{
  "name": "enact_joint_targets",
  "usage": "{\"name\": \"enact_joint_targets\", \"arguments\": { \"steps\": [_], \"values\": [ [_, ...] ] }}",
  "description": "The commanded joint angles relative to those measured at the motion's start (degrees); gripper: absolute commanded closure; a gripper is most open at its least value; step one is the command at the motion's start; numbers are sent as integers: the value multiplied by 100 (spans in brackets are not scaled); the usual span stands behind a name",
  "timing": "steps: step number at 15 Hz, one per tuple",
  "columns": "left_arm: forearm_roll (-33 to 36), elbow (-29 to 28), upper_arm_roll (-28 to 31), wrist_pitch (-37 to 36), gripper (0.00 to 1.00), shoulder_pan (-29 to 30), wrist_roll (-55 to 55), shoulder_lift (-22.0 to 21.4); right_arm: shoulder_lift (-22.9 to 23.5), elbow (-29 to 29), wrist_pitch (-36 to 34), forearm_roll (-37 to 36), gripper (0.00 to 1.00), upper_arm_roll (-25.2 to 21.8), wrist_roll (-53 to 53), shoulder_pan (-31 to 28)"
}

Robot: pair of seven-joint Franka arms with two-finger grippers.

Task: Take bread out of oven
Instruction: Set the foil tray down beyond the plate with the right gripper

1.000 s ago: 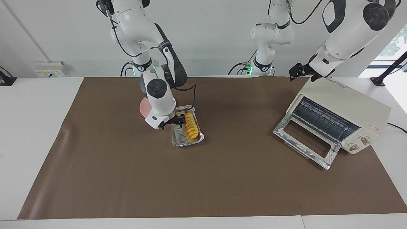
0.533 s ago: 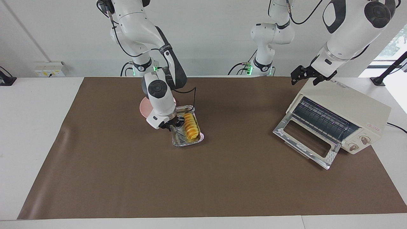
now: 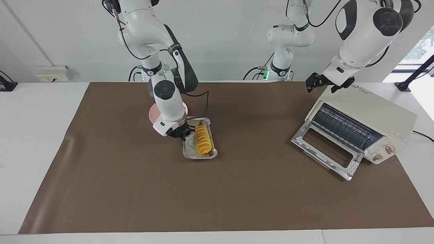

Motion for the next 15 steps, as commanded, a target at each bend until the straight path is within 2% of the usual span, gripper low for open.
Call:
{"name": "enact_joint_targets", "arguments": {
  "steps": [1, 7, 11, 15],
  "values": [
    [87, -101, -57, 220, 0, 133, 89, -64, 165, 435, -145, 484, 100, 60, -155, -391],
    [87, -92, -49, 193, 0, 115, 36, -134, 349, 427, 65, 705, 100, 51, -575, -972],
    [87, -92, -31, 202, 0, 124, 36, -143, 507, 366, 145, 705, 100, 51, -1462, -1104],
    [87, -92, -31, 202, 0, 124, 27, -143, 516, 286, 374, 696, 100, 34, -1799, -1228]
  ]
}}
